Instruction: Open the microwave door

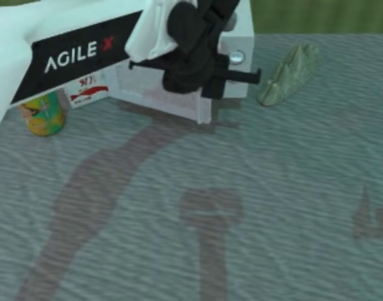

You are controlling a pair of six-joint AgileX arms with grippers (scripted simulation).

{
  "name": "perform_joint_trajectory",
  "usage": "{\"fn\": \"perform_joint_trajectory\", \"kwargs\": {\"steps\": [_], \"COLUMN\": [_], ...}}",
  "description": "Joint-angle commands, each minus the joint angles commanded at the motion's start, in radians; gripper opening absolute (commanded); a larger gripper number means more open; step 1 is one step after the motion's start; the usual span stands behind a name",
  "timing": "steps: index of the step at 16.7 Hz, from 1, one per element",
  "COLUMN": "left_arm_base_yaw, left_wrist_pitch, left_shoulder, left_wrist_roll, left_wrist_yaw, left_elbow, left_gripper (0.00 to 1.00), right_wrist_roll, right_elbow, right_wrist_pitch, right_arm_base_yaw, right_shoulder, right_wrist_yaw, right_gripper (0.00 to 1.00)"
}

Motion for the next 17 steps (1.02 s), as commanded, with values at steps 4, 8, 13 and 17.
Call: {"fn": "perform_joint_trajectory", "kwargs": {"steps": [4, 8, 13, 17], "left_arm_base_yaw": [0.017, 0.02, 0.02, 0.02], "left_wrist_pitch": [0.037, 0.047, 0.047, 0.047], "left_shoulder": [-0.051, -0.063, -0.063, -0.063], "left_wrist_roll": [0.067, 0.083, 0.083, 0.083], "left_wrist_yaw": [0.03, 0.038, 0.038, 0.038], "left_elbow": [-0.084, -0.104, -0.104, -0.104], "left_gripper": [0.0, 0.0, 0.0, 0.0], "right_wrist_roll": [0.0, 0.0, 0.0, 0.0], "right_elbow": [0.0, 0.0, 0.0, 0.0], "right_wrist_pitch": [0.0, 0.0, 0.0, 0.0], "right_arm_base_yaw": [0.0, 0.0, 0.0, 0.0], "right_shoulder": [0.0, 0.0, 0.0, 0.0], "right_wrist_yaw": [0.0, 0.0, 0.0, 0.0], "right_gripper": [1.0, 1.0, 1.0, 1.0]}}
